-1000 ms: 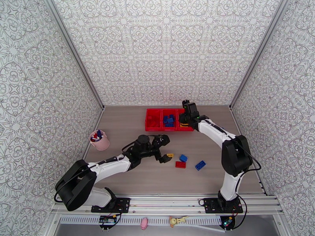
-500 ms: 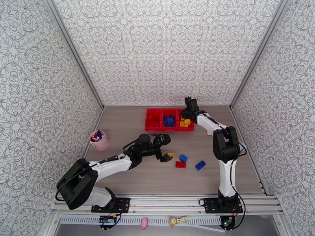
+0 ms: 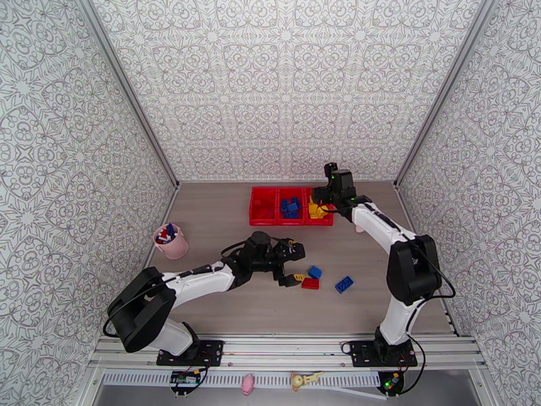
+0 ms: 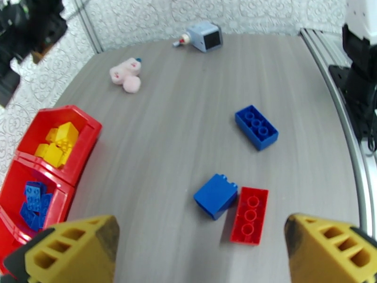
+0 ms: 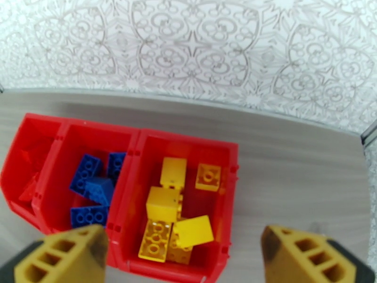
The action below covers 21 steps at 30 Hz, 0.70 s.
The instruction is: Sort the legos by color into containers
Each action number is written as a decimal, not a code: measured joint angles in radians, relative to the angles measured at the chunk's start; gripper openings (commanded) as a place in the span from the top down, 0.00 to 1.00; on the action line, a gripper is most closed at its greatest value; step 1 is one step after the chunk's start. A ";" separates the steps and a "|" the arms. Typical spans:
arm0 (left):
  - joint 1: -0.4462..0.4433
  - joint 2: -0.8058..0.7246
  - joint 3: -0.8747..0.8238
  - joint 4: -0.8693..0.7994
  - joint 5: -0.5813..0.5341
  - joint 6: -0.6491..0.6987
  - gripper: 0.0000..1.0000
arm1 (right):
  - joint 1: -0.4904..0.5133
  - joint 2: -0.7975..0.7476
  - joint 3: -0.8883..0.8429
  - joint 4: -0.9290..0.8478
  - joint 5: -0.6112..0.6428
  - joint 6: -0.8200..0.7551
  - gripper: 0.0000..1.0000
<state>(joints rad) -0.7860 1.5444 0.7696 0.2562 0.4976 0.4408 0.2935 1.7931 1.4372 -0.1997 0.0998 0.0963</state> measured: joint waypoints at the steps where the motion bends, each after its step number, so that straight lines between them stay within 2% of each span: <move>1: -0.006 0.016 0.010 -0.023 0.000 0.012 0.04 | 0.000 -0.016 -0.014 0.005 0.000 0.000 0.11; 8: -0.057 0.119 0.103 -0.173 -0.006 0.072 0.05 | -0.001 -0.074 -0.103 0.022 0.014 0.000 0.10; 21: -0.105 0.273 0.243 -0.369 -0.121 0.143 0.08 | -0.023 -0.127 -0.163 0.030 0.021 0.000 0.10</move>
<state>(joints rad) -0.8909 1.8175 1.0126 -0.1127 0.3767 0.5842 0.2703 1.6657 1.2743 -0.1696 0.1207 0.0959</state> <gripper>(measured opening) 0.921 0.898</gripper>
